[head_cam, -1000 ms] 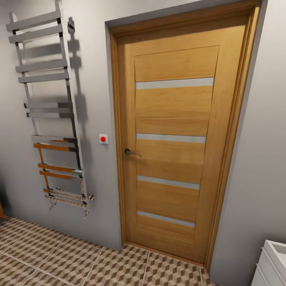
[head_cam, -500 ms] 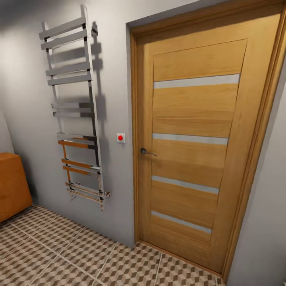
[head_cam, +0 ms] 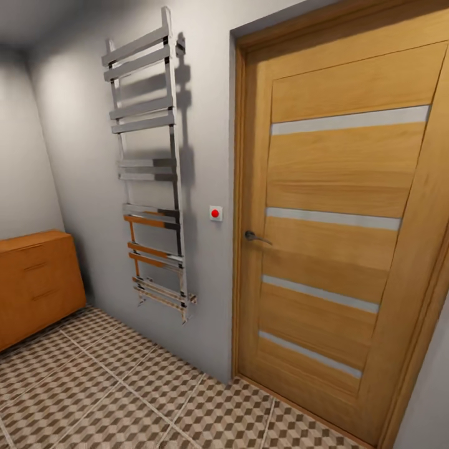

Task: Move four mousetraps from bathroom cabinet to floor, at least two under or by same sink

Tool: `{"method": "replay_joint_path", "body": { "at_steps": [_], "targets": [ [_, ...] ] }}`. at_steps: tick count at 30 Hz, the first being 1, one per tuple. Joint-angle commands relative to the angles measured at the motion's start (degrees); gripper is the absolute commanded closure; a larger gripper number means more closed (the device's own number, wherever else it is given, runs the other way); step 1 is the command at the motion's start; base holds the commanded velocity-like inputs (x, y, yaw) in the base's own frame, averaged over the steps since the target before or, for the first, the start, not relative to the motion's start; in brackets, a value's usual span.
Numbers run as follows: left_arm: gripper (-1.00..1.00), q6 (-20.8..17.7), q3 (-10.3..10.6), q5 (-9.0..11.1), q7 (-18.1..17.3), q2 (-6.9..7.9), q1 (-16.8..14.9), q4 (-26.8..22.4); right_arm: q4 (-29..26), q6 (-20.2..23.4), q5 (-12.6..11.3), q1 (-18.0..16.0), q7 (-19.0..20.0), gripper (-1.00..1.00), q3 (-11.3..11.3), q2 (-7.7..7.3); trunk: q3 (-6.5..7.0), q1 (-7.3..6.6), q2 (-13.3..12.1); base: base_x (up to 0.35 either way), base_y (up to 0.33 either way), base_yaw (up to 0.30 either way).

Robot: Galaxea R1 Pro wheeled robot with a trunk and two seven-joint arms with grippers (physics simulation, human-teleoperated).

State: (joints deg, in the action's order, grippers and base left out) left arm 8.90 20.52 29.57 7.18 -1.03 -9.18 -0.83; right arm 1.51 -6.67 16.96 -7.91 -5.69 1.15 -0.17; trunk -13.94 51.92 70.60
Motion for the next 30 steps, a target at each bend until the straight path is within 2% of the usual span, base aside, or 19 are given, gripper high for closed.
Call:
{"method": "replay_joint_path", "body": {
  "at_steps": [1,30],
  "targets": [
    [-1.00,0.2,0.5,0.4,0.2,-0.02,0.0,0.0,0.2,-0.3,0.3,-0.1,-0.3,-1.00,0.1,0.00,-0.15,0.00,0.0,0.000,0.000,0.225],
    [-1.00,0.2,0.5,0.4,0.2,-0.02,0.0,0.0,0.2,-0.3,0.5,0.0,-0.2,-1.00,0.1,0.00,-2.32,0.00,0.0,0.000,0.000,0.201]
  ]
}}
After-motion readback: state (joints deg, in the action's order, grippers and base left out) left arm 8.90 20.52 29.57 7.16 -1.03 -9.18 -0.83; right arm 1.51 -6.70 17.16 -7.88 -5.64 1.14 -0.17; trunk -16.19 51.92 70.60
